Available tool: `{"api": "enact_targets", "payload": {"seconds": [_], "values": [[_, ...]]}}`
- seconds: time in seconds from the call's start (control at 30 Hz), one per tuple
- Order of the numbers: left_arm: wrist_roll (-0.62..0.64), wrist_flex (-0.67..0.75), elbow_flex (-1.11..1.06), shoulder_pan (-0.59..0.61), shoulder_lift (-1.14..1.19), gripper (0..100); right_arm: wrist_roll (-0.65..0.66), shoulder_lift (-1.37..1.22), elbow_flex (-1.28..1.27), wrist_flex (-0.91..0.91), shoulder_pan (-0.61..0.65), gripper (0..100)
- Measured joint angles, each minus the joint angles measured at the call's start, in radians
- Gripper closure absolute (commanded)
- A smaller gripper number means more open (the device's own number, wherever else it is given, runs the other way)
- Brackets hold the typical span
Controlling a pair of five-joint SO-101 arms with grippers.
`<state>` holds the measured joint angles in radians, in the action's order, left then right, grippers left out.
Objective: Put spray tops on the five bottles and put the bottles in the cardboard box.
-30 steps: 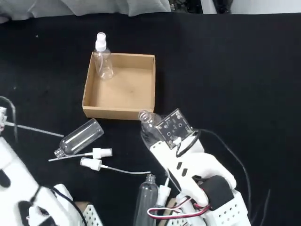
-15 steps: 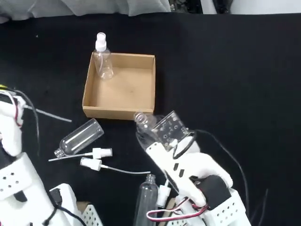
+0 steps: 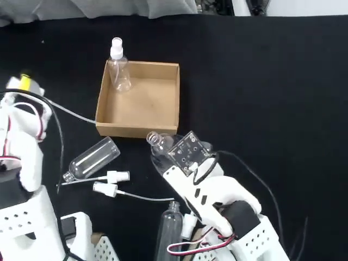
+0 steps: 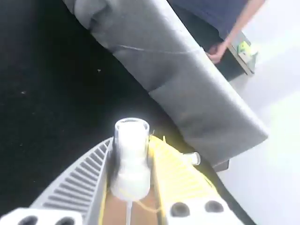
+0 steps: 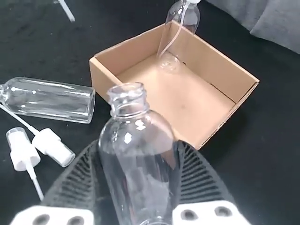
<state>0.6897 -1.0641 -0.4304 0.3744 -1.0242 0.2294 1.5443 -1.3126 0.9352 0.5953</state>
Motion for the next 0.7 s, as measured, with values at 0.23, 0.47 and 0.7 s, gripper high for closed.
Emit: {"api": "enact_targets", "payload": {"seconds": [0.23,0.47,0.7], "values": [[0.081,0.0,-0.092,-0.02,-0.002,97,0.0,-0.002,-0.032,-0.015,0.077,96.9],[0.091,0.0,-0.097,-0.021,-0.002,97,0.0,0.002,-0.141,-0.146,0.1,96.9],[0.097,0.0,-0.097,-0.021,-0.002,97,0.0,0.002,-0.144,-0.176,0.1,96.9]]}}
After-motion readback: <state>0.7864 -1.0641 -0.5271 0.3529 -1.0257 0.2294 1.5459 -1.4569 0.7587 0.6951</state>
